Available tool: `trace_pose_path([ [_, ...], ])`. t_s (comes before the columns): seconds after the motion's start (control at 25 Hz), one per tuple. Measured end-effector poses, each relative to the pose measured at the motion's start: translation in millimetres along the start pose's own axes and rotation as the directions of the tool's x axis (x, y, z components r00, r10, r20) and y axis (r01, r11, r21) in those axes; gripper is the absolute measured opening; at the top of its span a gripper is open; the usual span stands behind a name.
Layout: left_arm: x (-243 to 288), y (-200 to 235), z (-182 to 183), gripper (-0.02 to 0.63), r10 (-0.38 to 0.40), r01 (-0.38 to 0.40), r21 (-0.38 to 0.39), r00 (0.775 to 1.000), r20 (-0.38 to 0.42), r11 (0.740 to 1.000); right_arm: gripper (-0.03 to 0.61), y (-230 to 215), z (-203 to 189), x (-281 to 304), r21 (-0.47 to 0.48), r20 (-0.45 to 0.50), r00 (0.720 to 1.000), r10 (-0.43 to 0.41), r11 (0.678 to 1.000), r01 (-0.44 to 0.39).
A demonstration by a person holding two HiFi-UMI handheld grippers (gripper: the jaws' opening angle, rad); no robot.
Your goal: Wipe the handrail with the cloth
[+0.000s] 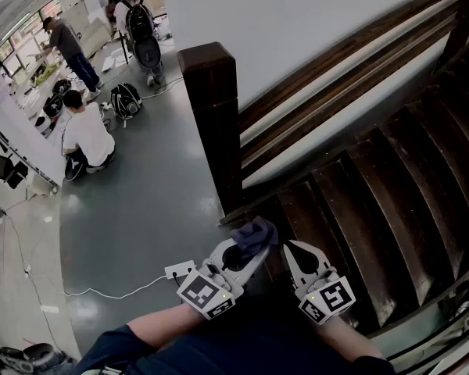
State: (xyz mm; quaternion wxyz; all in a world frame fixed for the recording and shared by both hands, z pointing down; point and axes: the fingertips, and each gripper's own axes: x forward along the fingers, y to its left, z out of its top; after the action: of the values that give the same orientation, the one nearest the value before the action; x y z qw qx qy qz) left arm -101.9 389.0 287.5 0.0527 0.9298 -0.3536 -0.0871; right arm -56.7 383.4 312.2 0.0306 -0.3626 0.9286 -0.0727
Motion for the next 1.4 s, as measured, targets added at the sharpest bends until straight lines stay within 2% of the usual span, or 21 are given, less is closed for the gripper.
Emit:
trace_pose_path([
  [0.84, 2, 27, -2, 0.072, -0.006, 0.006, -0.031, 1.000, 0.002, 1.000, 0.008, -4, -6, 22, 0.009, -0.028, 1.000, -0.013, 1.000, 0.013],
  [1.12, 43, 68, -9, 0.072, 0.013, -0.014, -0.040, 1.000, -0.021, 0.999, 0.009, -49, -6, 52, 0.036, -0.042, 0.999, -0.015, 0.999, 0.016],
  [1.4, 126, 125, -20, 0.072, 0.023, -0.024, -0.040, 0.999, -0.039, 0.999, 0.009, -142, 1, 99, 0.051, -0.038, 0.999, -0.025, 0.998, 0.026],
])
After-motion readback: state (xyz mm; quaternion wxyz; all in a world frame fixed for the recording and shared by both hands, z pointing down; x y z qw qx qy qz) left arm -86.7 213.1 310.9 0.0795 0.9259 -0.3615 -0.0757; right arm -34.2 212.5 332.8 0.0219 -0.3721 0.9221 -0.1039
